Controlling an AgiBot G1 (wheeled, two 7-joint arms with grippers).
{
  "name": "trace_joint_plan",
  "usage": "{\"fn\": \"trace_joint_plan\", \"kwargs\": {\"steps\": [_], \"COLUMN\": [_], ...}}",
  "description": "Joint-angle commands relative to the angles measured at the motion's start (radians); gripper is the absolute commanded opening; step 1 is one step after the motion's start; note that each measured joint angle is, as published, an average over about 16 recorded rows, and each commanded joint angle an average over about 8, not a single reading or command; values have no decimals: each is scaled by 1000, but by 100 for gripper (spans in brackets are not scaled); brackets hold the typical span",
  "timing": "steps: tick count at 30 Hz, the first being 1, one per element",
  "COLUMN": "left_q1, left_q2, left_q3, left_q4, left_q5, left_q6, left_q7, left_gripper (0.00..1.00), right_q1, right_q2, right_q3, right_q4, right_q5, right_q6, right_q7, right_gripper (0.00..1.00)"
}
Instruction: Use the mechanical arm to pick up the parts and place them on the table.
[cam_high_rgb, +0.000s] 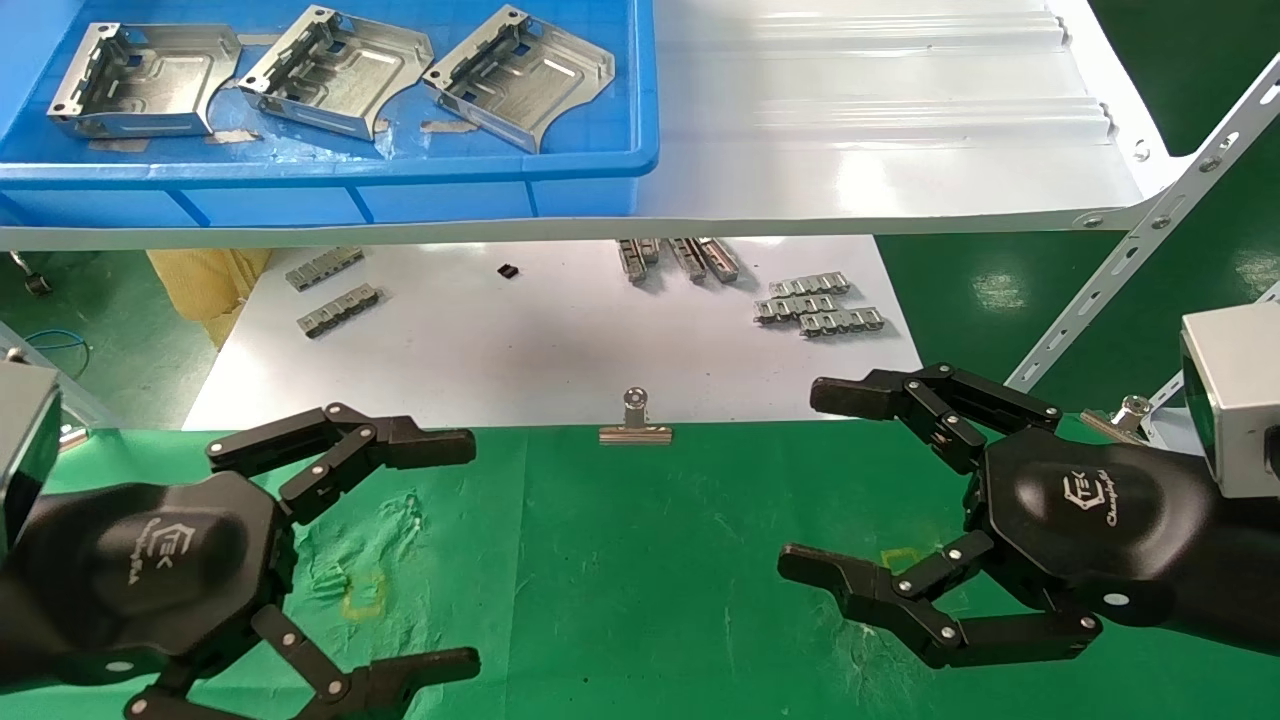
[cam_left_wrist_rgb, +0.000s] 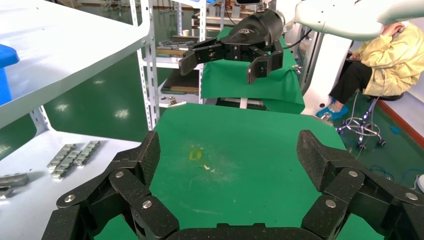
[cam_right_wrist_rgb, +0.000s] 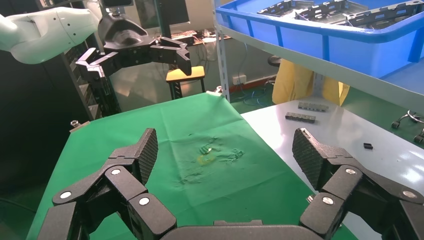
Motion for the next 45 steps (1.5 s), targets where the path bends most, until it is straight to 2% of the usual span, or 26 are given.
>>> {"fn": "trace_joint_plan", "kwargs": {"steps": [1,16,17,24,25,30,36,45], "left_q1": [0,0,0,0,0,-9,-47,-170], "left_q2": [0,0,0,0,0,9,39,117], "left_q3": [0,0,0,0,0,-5,-14,-15], "left_q4": [0,0,0,0,0,8,44,171], "left_q5": [0,0,0,0,0,1,24,97], "left_q6": [0,0,0,0,-1,-22,-106,-251], "left_q7": [0,0,0,0,0,1,2,28], "left_gripper": [100,100,100,100,100,100,100,100], "right_q1": [0,0,0,0,0,0,0,0], "right_q2": [0,0,0,0,0,0,0,0], "right_q3": [0,0,0,0,0,0,0,0], "right_q4": [0,0,0,0,0,0,0,0], "right_q5": [0,0,0,0,0,0,0,0], "right_q6": [0,0,0,0,0,0,0,0], "right_q7": [0,0,0,0,0,0,0,0], "right_gripper": [100,100,96,11,2,0,0,0]}}
